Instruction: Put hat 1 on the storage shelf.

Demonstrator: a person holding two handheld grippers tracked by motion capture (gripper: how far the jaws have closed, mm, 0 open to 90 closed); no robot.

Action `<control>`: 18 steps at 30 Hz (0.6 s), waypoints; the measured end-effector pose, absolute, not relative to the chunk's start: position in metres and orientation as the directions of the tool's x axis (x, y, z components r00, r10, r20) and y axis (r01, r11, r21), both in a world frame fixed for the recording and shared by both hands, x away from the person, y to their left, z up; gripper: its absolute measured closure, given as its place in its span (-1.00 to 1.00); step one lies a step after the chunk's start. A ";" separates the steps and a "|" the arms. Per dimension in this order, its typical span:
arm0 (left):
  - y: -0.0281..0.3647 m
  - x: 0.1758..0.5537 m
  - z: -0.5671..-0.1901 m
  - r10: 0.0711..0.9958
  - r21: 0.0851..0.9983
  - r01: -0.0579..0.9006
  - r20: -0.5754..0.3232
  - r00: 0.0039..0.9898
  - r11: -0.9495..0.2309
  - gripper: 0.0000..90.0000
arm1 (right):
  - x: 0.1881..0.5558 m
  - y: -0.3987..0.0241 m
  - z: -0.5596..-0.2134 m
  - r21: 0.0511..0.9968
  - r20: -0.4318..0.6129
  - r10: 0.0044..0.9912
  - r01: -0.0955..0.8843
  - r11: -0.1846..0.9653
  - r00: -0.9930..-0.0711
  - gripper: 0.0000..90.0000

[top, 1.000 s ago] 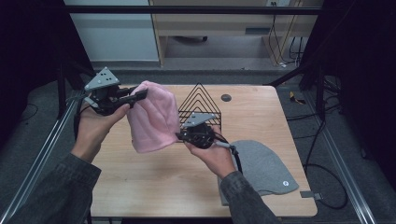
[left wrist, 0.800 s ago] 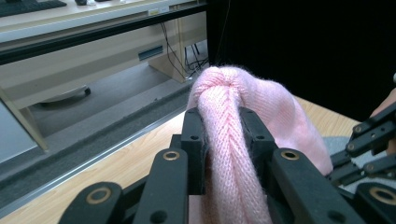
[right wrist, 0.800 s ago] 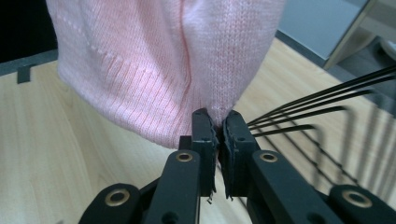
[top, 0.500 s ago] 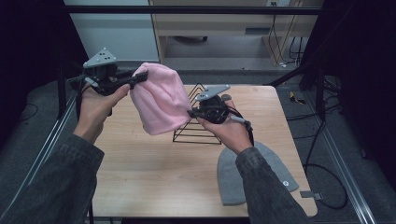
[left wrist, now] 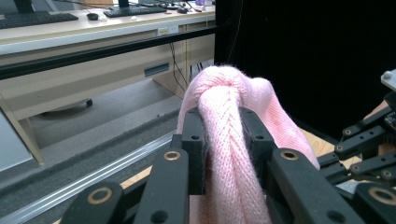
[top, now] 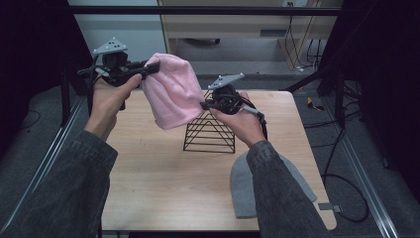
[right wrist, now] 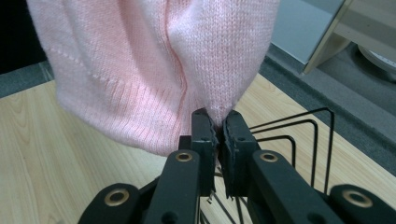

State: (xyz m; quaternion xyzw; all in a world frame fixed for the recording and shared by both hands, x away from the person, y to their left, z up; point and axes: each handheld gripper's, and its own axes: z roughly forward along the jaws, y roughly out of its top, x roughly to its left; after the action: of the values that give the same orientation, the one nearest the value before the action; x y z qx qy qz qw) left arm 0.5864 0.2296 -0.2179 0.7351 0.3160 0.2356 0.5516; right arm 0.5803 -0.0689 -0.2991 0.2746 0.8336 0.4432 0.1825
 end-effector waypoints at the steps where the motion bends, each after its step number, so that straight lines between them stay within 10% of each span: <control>1: 0.228 0.586 -0.218 0.722 0.959 0.205 0.000 0.692 -0.196 0.66 | 0.581 -0.070 -0.299 0.839 -0.061 0.622 0.297 0.455 -0.781 0.88; 18: 0.196 0.605 -0.218 0.702 0.954 0.189 0.028 0.712 -0.231 0.65 | 0.587 -0.088 -0.310 0.840 -0.075 0.652 0.304 0.449 -0.755 0.88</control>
State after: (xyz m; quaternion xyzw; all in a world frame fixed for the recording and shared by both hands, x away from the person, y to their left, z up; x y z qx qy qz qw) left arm 0.6046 0.1956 -0.2180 0.7482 0.2978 0.2355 0.5441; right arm 0.5869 -0.0876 -0.3100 0.2888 0.8278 0.4382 0.1983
